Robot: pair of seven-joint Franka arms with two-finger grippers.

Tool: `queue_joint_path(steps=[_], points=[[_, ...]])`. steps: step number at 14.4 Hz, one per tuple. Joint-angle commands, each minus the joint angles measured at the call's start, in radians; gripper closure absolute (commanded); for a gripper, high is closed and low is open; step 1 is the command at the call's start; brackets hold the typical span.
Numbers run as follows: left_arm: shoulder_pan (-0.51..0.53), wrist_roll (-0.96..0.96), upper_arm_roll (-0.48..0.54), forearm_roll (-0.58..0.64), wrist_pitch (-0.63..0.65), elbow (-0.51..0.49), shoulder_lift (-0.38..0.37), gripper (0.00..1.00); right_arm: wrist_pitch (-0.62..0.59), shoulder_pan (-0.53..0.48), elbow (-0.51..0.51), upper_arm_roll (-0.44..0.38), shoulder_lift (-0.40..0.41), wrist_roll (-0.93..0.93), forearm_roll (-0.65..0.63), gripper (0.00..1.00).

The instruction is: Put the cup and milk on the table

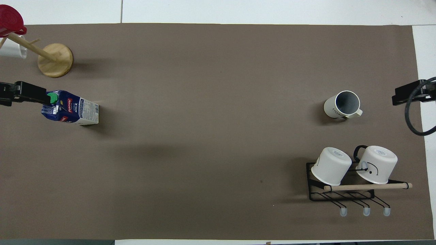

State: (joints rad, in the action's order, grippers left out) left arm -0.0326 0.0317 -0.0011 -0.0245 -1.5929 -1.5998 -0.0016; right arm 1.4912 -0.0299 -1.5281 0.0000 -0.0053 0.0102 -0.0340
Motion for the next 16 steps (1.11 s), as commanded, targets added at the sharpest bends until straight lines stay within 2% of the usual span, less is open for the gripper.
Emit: queue_joint_path(steps=[1, 6, 10, 12, 14, 16], points=[[0.002, 0.016, 0.004, -0.009, -0.001, -0.028, -0.028, 0.0, 0.015, -0.005, -0.024, 0.005, -0.015, -0.015, -0.009, 0.0], [0.003, 0.016, 0.004, -0.009, 0.001, -0.029, -0.028, 0.0, 0.015, -0.005, -0.027, 0.005, -0.016, -0.012, -0.009, 0.0], [0.003, 0.016, 0.004, -0.009, -0.001, -0.028, -0.028, 0.0, 0.07, -0.005, -0.102, 0.005, -0.048, -0.013, -0.007, 0.0], [0.003, 0.016, 0.004, -0.009, 0.001, -0.028, -0.028, 0.0, 0.173, -0.013, -0.179, 0.005, -0.074, -0.042, -0.007, 0.0], [0.003, 0.016, 0.004, -0.009, 0.001, -0.029, -0.028, 0.0, 0.301, -0.018, -0.3, 0.003, -0.093, -0.198, 0.011, 0.0], [0.002, 0.016, 0.003, -0.009, 0.01, -0.029, -0.029, 0.0, 0.398, -0.022, -0.33, 0.003, -0.059, -0.336, 0.019, 0.0]])
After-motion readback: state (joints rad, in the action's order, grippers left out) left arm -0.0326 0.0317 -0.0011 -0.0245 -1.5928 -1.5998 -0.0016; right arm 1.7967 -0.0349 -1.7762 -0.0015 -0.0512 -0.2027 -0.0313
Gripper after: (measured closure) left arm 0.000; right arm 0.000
